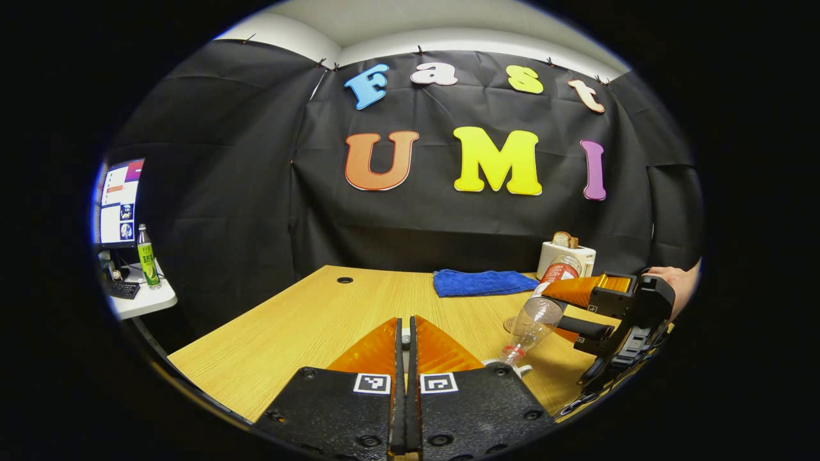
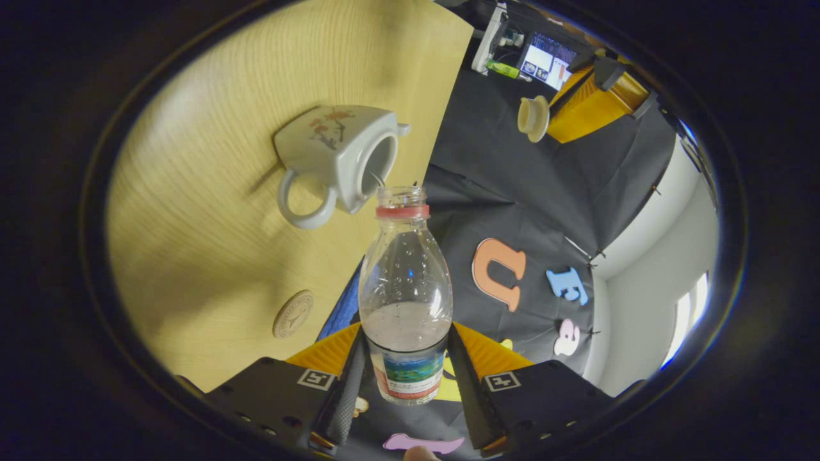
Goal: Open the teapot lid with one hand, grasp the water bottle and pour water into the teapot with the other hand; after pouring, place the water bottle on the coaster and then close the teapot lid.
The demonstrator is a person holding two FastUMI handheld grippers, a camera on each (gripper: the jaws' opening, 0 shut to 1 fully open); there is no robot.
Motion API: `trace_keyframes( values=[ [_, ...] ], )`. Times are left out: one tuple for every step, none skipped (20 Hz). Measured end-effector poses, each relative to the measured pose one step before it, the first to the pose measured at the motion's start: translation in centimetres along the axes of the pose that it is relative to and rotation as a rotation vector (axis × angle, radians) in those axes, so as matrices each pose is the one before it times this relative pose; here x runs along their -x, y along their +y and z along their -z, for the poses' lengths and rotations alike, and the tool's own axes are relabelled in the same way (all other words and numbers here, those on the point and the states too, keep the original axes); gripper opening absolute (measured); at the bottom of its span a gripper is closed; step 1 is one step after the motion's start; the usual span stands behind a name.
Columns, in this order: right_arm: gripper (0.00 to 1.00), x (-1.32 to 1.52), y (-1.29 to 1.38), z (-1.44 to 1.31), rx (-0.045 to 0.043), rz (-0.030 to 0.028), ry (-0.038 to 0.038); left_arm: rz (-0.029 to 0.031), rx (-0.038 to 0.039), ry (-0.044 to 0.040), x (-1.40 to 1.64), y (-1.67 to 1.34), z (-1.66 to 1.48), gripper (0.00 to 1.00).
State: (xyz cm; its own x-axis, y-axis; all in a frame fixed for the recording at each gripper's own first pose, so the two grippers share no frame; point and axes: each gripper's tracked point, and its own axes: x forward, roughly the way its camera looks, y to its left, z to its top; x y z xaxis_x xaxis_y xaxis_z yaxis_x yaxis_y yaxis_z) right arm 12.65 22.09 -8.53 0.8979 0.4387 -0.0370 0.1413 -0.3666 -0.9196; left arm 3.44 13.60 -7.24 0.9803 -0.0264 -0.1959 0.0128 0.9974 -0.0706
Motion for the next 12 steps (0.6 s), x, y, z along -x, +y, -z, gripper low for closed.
trace_keyframes(
  values=[
    [0.69,-0.056,-0.060,-0.034,0.00332,-0.00038,-0.00057,0.00055,-0.00049,0.00007,0.055,0.007,-0.004,0.03],
    [0.69,0.089,-0.082,-0.022,0.00582,0.00057,-0.00069,0.00178,-0.00042,-0.00017,0.025,-0.021,-0.041,0.03],
    [0.69,-0.011,-0.091,-0.038,0.00731,0.00339,-0.00180,-0.00078,0.00105,-0.00161,0.024,0.025,-0.057,0.03],
    [0.69,0.047,-0.144,-0.040,0.00757,0.00509,-0.00048,0.00100,0.00196,-0.00044,0.049,0.010,0.021,0.03],
    [0.69,0.077,-0.033,-0.068,0.00636,0.00452,-0.00199,0.00020,0.00186,-0.00034,-0.040,0.029,-0.059,0.03],
    [0.69,0.008,-0.076,-0.039,0.00831,0.00287,-0.00292,-0.00049,0.00075,-0.00073,0.044,0.049,0.039,0.03],
    [0.69,0.016,-0.173,-0.078,0.00981,0.00419,-0.00267,0.00019,0.00017,-0.00055,-0.013,0.000,-0.017,0.03],
    [0.69,0.109,-0.284,-0.039,0.00784,0.00425,-0.00206,0.00131,0.00105,-0.00115,0.105,-0.046,-0.108,0.03],
    [0.69,-0.020,-0.089,-0.112,0.00592,0.00355,-0.00055,0.00085,0.00139,-0.00041,-0.017,0.039,0.029,0.03],
    [0.70,-0.041,-0.127,0.036,0.00505,0.00301,0.00142,0.00138,0.00032,-0.00028,-0.035,-0.069,0.005,0.03],
    [0.69,-0.194,-0.220,0.078,0.00491,0.00316,0.00092,0.00075,-0.00024,-0.00008,0.021,-0.064,-0.049,0.03],
    [0.69,-0.098,-0.258,0.068,0.00501,0.00325,0.00012,0.00054,0.00068,0.00037,-0.004,0.113,0.035,0.03]
  ],
)
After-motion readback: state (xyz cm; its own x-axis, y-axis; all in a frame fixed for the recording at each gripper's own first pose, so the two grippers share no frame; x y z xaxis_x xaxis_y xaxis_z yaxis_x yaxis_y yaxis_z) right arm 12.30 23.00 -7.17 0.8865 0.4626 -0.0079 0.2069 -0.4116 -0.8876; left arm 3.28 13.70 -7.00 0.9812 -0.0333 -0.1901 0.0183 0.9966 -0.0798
